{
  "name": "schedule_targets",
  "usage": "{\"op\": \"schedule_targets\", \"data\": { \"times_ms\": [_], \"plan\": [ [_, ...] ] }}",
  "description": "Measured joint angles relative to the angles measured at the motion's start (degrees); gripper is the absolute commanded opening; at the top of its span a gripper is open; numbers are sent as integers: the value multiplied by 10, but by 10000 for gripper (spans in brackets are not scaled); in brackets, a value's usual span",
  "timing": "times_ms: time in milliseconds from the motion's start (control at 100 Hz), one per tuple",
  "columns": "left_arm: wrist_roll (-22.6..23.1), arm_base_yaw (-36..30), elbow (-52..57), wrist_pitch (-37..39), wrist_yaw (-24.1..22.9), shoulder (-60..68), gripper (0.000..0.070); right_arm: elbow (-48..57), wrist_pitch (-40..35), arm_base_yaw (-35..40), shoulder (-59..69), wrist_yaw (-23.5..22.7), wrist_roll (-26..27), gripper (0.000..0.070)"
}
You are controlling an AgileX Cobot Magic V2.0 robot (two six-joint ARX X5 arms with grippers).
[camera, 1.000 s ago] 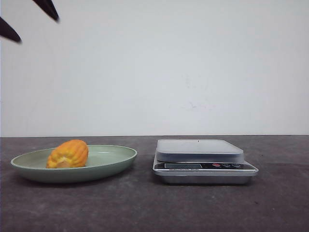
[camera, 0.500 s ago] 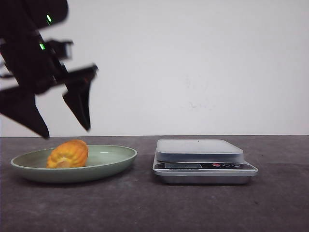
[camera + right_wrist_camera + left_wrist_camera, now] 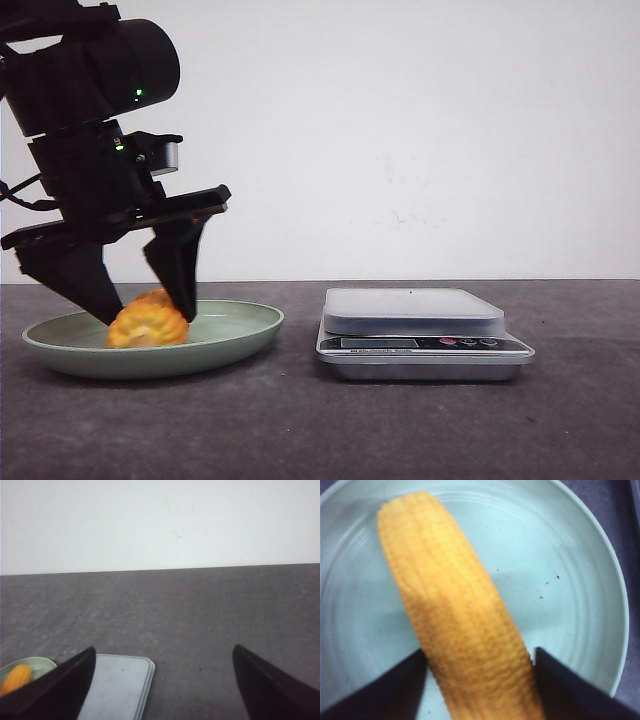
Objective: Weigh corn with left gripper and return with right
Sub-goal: 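Lower the left gripper over the yellow corn cob and close on it, then lift the corn with the left gripper and carry it over the scale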
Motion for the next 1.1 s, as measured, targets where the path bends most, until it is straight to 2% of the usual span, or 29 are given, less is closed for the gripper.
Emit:
{"op": "schedule_targets", "data": {
  "times_ms": [40, 100, 110, 400, 640, 720, 920, 1100],
  "plan": [
    [0, 0, 1, 0, 0, 0, 155, 0, 0, 0, 0, 0, 0, 553],
    [0, 0, 1, -1, 0, 0, 3, 0, 0, 0, 0, 0, 0, 553],
    [1, 0, 1, 0, 0, 0, 0, 0, 0, 0, 0, 0, 0, 553],
    [5, -5, 26, -35, -1, -35, 10, 0, 0, 0, 0, 0, -2, 553],
    [21, -36, 169, -134, -2, -87, 10, 0, 0, 0, 0, 0, -2, 553],
    [22, -60, 197, -142, -2, -84, 10, 0, 0, 0, 0, 0, -2, 553],
    [14, -122, 256, -103, -1, -32, 10, 0, 1, 0, 0, 0, -2, 553],
    [-8, -150, 332, -112, -1, 82, 10, 0, 1, 0, 0, 0, -2, 553]
  ]
}}
